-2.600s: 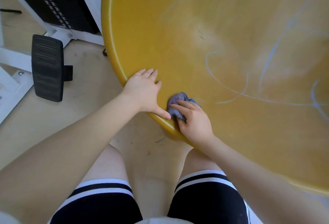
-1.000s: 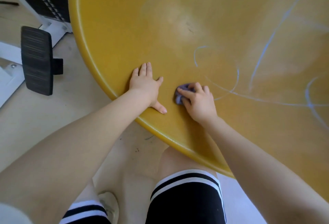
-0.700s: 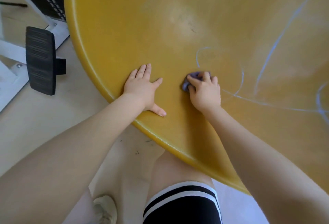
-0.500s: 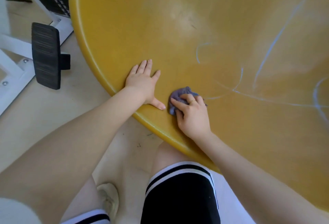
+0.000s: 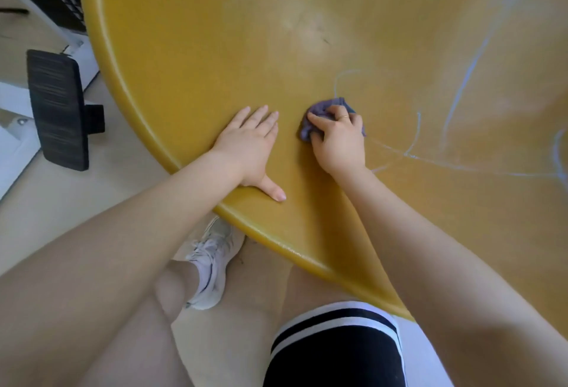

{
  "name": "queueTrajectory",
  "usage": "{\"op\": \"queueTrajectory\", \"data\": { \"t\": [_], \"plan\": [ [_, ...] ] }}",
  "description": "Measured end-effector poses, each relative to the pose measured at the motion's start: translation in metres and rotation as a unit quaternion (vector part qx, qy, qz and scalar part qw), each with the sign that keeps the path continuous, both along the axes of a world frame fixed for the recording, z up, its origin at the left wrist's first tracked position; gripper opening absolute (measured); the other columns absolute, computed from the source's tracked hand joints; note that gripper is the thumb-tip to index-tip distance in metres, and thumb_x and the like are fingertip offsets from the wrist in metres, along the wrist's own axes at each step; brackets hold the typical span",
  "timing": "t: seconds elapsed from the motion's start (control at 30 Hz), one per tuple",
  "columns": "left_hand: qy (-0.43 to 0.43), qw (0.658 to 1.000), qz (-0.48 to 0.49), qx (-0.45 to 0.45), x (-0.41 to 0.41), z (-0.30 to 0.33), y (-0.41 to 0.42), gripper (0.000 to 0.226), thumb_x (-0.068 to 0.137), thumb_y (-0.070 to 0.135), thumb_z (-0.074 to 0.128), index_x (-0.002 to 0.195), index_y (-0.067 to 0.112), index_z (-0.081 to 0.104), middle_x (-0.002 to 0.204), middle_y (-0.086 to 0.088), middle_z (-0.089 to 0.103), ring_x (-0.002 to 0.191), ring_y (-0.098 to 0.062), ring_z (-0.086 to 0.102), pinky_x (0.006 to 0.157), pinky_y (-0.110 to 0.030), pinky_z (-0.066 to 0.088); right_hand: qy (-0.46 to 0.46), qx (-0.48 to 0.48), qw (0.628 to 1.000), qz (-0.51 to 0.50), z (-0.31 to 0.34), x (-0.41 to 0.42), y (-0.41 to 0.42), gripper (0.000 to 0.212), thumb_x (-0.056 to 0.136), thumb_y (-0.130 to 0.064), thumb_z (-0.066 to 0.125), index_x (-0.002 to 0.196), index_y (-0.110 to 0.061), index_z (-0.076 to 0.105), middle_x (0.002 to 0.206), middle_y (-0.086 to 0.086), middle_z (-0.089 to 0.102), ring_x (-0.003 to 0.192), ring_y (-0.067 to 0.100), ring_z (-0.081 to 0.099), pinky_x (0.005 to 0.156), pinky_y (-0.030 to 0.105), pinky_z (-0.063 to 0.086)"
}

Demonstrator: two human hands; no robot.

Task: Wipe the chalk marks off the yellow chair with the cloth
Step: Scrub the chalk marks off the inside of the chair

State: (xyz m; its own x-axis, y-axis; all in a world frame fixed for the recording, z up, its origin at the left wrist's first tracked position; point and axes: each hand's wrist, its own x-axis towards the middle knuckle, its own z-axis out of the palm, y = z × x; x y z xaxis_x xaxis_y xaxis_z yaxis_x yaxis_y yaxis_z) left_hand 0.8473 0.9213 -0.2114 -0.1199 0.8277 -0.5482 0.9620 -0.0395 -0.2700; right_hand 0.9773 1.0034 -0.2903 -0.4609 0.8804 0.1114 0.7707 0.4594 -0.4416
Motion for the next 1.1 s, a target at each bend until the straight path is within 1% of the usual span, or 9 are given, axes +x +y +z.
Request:
{"op": "queueTrajectory", "data": {
  "t": [0.13, 0.2, 0.4, 0.53, 0.6, 0.73, 0.9, 1.0, 1.1],
  "plan": [
    [-0.004, 1.000, 0.008, -0.016, 0.006, -0.002, 0.009, 0.138, 0.055, 0.082, 0.058, 0.149, 0.002, -0.005, 0.156, -0.011, -0.015, 0.145, -0.023, -0.009, 0.118, -0.037, -0.004, 0.020, 0.021, 0.997, 0.075, 0.004, 0.042, -0.056, 0.031, 0.075, -0.027, 0.053, 0.099, -0.022, 0.072, 0.096, 0.012, 0.062, 0.075, 0.036, 0.051, 0.065, 0.040, 0.047],
    [-0.003, 1.000, 0.014, -0.023, 0.018, -0.003, 0.016, 0.134, 0.060, 0.077, 0.061, 0.147, -0.003, -0.003, 0.156, -0.017, -0.011, 0.145, -0.028, -0.004, 0.118, -0.037, 0.001, 0.018, 0.006, 0.994, 0.108, 0.007, 0.060, -0.082, 0.034, 0.075, -0.033, 0.047, 0.097, -0.024, 0.072, 0.090, 0.009, 0.061, 0.067, 0.031, 0.049, 0.060, 0.038, 0.046],
    [-0.039, 0.997, -0.044, -0.047, 0.044, -0.009, 0.030, 0.123, 0.066, 0.065, 0.066, 0.148, -0.002, 0.005, 0.157, -0.015, -0.006, 0.146, -0.025, 0.003, 0.118, -0.034, 0.008, 0.006, 0.009, 0.998, 0.062, 0.003, 0.069, -0.070, 0.031, 0.078, -0.037, 0.049, 0.097, -0.030, 0.072, 0.100, 0.006, 0.065, 0.074, 0.035, 0.054, 0.063, 0.037, 0.044],
    [-0.055, 0.996, -0.032, -0.061, 0.041, -0.014, 0.033, 0.128, 0.064, 0.066, 0.068, 0.148, 0.000, -0.003, 0.156, -0.013, -0.016, 0.146, -0.024, -0.004, 0.119, -0.032, 0.006, -0.027, -0.010, 0.999, -0.042, -0.006, 0.060, -0.018, 0.028, 0.090, -0.028, 0.053, 0.116, -0.032, 0.064, 0.128, 0.004, 0.052, 0.107, 0.036, 0.043, 0.094, 0.041, 0.033],
    [-0.076, 0.995, -0.025, -0.062, 0.037, -0.016, 0.031, 0.127, 0.066, 0.065, 0.068, 0.148, 0.002, -0.006, 0.155, -0.011, -0.019, 0.145, -0.023, -0.008, 0.119, -0.032, 0.004, -0.032, -0.021, 0.997, -0.066, -0.008, 0.057, -0.003, 0.030, 0.093, -0.026, 0.050, 0.120, -0.031, 0.060, 0.133, 0.003, 0.047, 0.113, 0.033, 0.038, 0.097, 0.039, 0.032],
    [-0.118, 0.992, -0.022, -0.040, 0.028, -0.022, 0.025, 0.124, 0.068, 0.064, 0.066, 0.149, 0.005, -0.008, 0.155, -0.008, -0.021, 0.145, -0.020, -0.011, 0.118, -0.031, 0.001, -0.031, -0.020, 0.998, -0.058, -0.002, 0.055, -0.016, 0.030, 0.089, -0.023, 0.051, 0.116, -0.026, 0.064, 0.125, 0.008, 0.051, 0.106, 0.034, 0.041, 0.088, 0.041, 0.039],
    [-0.122, 0.991, -0.035, -0.030, 0.028, -0.022, 0.023, 0.124, 0.068, 0.065, 0.065, 0.149, 0.004, -0.005, 0.156, -0.009, -0.018, 0.145, -0.021, -0.009, 0.118, -0.031, 0.001, -0.001, -0.016, 0.999, 0.039, 0.008, 0.082, -0.089, 0.039, 0.078, -0.035, 0.042, 0.102, -0.024, 0.071, 0.096, 0.009, 0.060, 0.074, 0.032, 0.048, 0.066, 0.041, 0.048],
    [-0.115, 0.992, -0.036, -0.031, 0.031, -0.019, 0.023, 0.124, 0.067, 0.067, 0.063, 0.149, 0.004, -0.006, 0.156, -0.010, -0.017, 0.145, -0.022, -0.009, 0.118, -0.031, 0.002, -0.010, -0.038, 0.996, 0.082, 0.011, 0.092, -0.108, 0.039, 0.080, -0.037, 0.042, 0.103, -0.023, 0.070, 0.096, 0.011, 0.061, 0.071, 0.031, 0.049, 0.063, 0.041, 0.050],
    [-0.108, 0.993, -0.039, -0.032, 0.033, -0.018, 0.023, 0.124, 0.068, 0.067, 0.063, 0.149, 0.004, -0.007, 0.156, -0.010, -0.017, 0.145, -0.022, -0.008, 0.118, -0.031, 0.002, -0.039, 0.007, 0.993, 0.114, 0.006, 0.098, -0.084, 0.035, 0.080, -0.035, 0.048, 0.105, -0.024, 0.070, 0.097, 0.012, 0.062, 0.073, 0.033, 0.053, 0.065, 0.039, 0.052]
  ]
}}
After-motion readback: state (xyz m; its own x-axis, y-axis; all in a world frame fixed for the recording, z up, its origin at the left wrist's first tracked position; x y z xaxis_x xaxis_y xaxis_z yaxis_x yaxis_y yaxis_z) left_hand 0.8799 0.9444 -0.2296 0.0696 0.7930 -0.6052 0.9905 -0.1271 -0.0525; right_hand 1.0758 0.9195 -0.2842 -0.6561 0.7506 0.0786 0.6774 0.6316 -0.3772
